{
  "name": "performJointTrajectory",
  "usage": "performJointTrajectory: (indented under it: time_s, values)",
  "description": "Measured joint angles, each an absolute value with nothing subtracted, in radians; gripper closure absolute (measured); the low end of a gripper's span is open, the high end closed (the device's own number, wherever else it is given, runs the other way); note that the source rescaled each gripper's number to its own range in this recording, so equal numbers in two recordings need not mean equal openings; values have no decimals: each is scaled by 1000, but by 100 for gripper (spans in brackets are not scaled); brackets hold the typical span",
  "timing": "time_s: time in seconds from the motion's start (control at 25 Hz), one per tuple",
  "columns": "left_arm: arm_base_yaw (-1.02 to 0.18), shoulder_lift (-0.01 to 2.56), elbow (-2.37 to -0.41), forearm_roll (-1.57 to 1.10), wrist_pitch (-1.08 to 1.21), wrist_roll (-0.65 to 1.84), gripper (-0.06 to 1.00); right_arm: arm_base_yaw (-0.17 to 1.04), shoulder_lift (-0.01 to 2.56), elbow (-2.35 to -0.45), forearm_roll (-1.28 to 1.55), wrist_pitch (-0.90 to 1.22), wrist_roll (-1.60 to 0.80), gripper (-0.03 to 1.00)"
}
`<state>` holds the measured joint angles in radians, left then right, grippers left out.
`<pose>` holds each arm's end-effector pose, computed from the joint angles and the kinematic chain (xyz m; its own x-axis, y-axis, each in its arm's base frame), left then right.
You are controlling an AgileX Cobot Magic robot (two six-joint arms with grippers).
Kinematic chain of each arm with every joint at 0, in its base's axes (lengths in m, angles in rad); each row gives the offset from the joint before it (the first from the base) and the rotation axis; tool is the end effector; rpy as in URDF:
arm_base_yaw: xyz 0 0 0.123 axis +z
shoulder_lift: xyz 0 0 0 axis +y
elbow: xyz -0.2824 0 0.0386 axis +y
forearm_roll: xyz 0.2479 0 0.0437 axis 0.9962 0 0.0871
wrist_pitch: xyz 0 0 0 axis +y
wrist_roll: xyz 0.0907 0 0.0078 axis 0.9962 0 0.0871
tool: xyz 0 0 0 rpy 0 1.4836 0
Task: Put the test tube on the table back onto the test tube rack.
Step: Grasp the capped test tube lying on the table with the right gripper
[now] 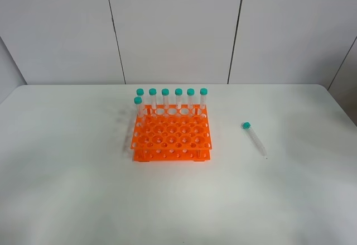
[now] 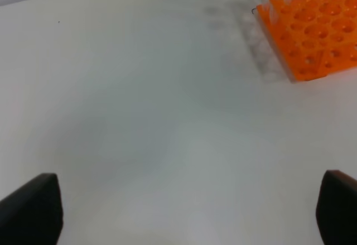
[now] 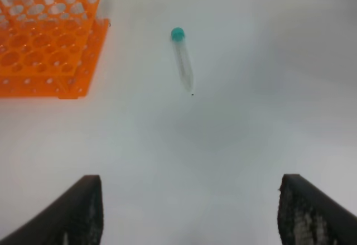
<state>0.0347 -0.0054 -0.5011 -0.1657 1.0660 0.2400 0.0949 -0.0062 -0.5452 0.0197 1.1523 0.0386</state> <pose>-0.0062 -0.0134 0.2779 -0.4288 0.1422 -0.8922 0.1646 0.9833 0.0776 -0.0152 0.0002 0.2821 -0.4937 -0.0002 -0.8696 -0.0874 0.9949 0.0494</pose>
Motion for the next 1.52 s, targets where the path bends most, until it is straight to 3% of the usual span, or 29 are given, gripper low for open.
performJointTrajectory:
  time_s: [1.08,1.52]
  values:
    - [35,-5,-501,-166,1066,240,-6,95,-6,-545,20,1152,39,22]
    - [35,-5,-501,-166,1066,240,-6,95,-6,-544,18,1049,39,22]
